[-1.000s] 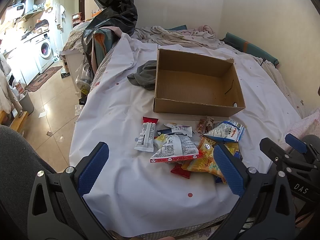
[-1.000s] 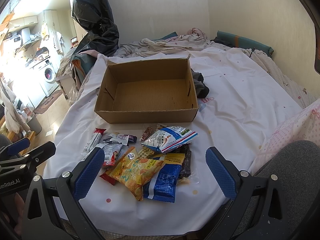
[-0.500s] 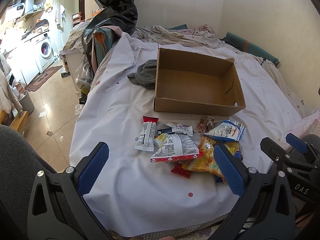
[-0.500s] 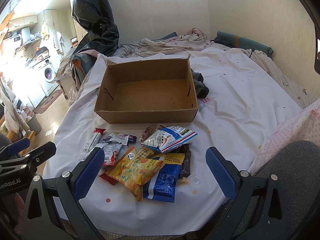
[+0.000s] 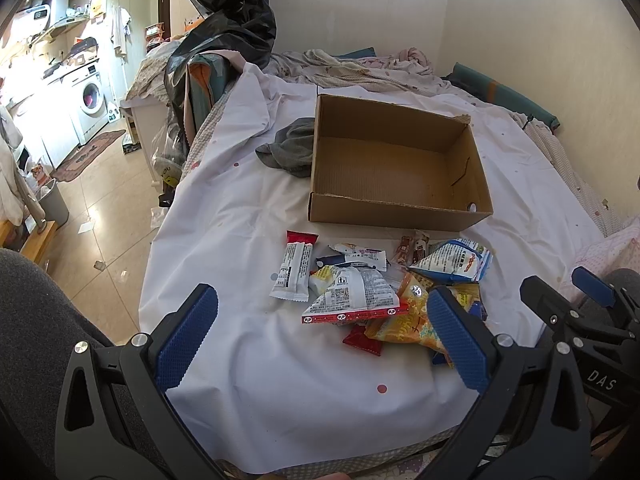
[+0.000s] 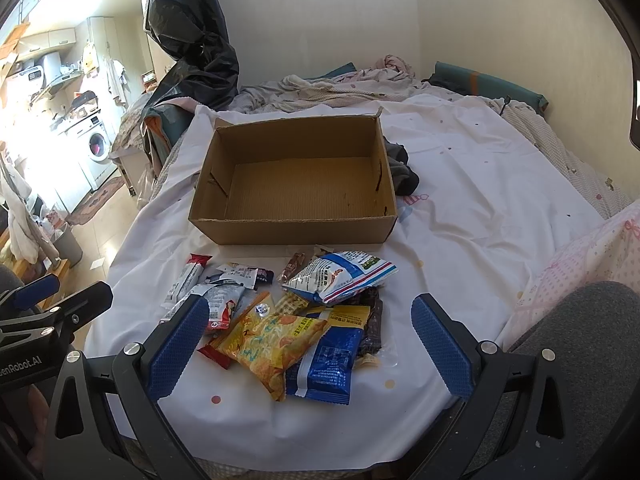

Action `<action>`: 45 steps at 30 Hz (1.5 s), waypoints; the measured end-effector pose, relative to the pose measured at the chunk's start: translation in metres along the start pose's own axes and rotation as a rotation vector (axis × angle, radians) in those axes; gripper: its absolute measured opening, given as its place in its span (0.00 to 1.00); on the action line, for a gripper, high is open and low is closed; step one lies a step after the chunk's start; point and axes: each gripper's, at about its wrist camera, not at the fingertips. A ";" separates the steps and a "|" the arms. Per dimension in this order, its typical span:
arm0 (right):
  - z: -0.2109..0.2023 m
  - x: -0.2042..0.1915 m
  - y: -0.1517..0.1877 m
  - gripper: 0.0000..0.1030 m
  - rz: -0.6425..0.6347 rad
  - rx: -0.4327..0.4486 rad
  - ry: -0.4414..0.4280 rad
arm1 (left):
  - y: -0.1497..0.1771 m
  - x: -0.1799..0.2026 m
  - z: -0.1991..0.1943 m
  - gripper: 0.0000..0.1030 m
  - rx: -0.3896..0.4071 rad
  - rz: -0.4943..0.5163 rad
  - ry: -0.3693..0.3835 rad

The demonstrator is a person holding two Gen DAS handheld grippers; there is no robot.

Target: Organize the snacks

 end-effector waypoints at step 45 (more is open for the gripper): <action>0.088 0.075 -0.049 1.00 0.399 -0.344 -0.031 | -0.007 0.018 0.173 0.42 -0.707 -0.129 0.240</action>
Point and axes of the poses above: each gripper's, at about its wrist camera, not at the fingertips, and z roughly the way its jaws point, x to its right, y to its underside, and after that the axes turned 13 degrees about z, right-handed
